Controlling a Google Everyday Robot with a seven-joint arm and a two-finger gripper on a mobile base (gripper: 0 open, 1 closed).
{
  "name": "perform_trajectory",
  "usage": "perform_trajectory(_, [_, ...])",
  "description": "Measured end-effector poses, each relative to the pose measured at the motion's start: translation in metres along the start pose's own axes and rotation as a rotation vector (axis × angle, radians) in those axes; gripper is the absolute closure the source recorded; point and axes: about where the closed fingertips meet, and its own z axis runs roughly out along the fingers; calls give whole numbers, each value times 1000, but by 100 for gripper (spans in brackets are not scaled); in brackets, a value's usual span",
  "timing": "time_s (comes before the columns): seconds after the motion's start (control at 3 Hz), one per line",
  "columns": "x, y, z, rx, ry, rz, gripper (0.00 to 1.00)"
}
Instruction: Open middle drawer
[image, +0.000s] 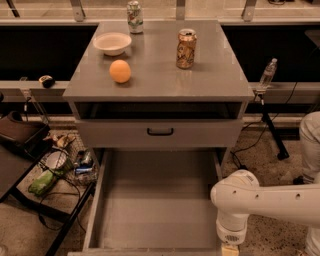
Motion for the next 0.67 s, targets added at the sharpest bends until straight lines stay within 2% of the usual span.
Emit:
perform_trajectory(0.33, [36,6,-59,43,19,55,0])
perform_trajectory(0.67, [79,12,-138,107,8,85,0])
